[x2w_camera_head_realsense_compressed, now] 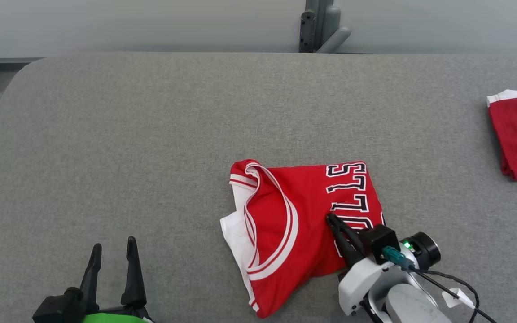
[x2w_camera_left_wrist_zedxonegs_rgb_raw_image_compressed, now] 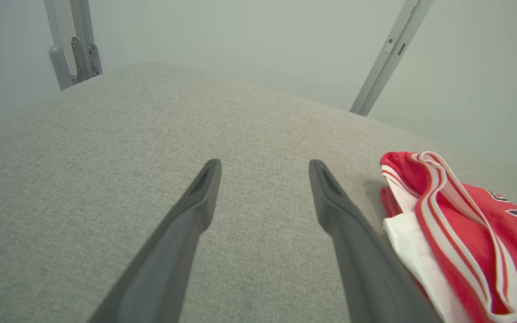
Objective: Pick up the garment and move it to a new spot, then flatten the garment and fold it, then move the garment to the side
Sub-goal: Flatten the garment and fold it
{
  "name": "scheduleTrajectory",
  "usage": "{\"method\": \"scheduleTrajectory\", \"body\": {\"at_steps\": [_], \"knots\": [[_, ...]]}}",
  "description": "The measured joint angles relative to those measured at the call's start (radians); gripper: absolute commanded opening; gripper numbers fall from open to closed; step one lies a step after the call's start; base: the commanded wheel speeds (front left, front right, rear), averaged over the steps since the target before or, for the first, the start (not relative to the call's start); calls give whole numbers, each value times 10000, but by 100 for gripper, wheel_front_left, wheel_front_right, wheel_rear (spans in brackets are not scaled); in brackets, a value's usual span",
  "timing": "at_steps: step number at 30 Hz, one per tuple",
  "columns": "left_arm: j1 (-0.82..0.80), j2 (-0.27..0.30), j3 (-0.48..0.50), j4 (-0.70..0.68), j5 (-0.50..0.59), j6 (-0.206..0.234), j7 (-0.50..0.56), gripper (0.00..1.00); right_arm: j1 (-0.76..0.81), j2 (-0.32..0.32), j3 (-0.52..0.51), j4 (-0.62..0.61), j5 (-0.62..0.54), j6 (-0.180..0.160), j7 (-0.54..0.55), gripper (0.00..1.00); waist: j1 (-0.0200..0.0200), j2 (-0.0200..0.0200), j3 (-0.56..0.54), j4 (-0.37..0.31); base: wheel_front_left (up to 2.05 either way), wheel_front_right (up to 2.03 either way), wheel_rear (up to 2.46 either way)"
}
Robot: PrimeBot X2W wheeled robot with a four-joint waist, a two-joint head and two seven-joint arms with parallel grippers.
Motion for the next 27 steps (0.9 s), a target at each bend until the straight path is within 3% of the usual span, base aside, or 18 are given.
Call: {"method": "scheduleTrajectory", "body": {"at_steps": [7, 8, 27], "knots": [[-372, 0, -90, 167, -71, -6, 0, 100, -1111, 10, 1718, 1430, 999, 0, 0, 0, 0, 0, 377, 460, 0, 0, 0], [-381, 0, -240, 188, -173, 15, 0, 100, -1829, 15, 2907, 1825, 2034, 0, 0, 0, 0, 0, 451, 737, 0, 0, 0], [-313, 0, -224, 192, -257, 157, -2, 100, -2680, 19, 5647, 2543, 3806, 0, 422, 0, 0, 0, 201, 977, 0, 0, 0]]}}
